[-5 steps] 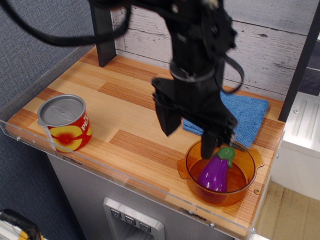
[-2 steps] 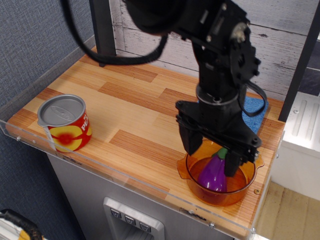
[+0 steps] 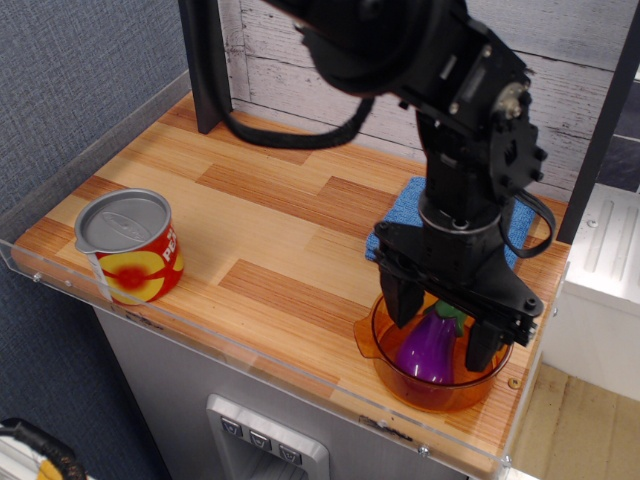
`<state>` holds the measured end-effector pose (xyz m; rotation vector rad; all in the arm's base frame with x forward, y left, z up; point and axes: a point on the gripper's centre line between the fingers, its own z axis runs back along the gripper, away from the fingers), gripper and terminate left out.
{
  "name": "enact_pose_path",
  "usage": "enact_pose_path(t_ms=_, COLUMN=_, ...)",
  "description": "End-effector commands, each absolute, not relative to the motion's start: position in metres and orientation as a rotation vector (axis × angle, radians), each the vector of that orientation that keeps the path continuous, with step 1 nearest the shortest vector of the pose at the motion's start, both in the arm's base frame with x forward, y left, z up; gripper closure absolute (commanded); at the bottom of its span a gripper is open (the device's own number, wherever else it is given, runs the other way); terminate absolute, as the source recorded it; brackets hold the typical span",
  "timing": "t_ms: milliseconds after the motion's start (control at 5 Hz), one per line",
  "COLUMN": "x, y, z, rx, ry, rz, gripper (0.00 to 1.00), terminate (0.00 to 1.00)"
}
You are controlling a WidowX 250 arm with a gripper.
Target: Place the eggplant on the upper left hand side of the table.
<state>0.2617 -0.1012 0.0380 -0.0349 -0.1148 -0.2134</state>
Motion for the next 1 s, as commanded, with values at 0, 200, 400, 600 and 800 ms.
enact_pose_path(t_ms=0, x=0.267, y=-0.093, z=0.029, rx=-0.012, ry=-0.13, rz=-0.202, gripper=0.0, terminate=0.0)
enact_pose_path(t_ms=200, x=0.27, y=-0.089, z=0.02, rx=0.0, ry=-0.115, rz=-0.191, gripper=0.0, terminate=0.0)
enact_pose_path(t_ms=400, x=0.271, y=-0.086, z=0.015, rx=0.002, ry=-0.102, rz=-0.179, gripper=0.0, terminate=0.0)
enact_pose_path(t_ms=600, x=0.269, y=-0.086, z=0.023, rx=0.001, ry=-0.121, rz=-0.187, gripper=1.0, terminate=0.0)
enact_pose_path(t_ms=800, x=0.268, y=-0.083, z=0.034, rx=-0.015, ry=-0.123, rz=-0.177, gripper=1.0, terminate=0.0)
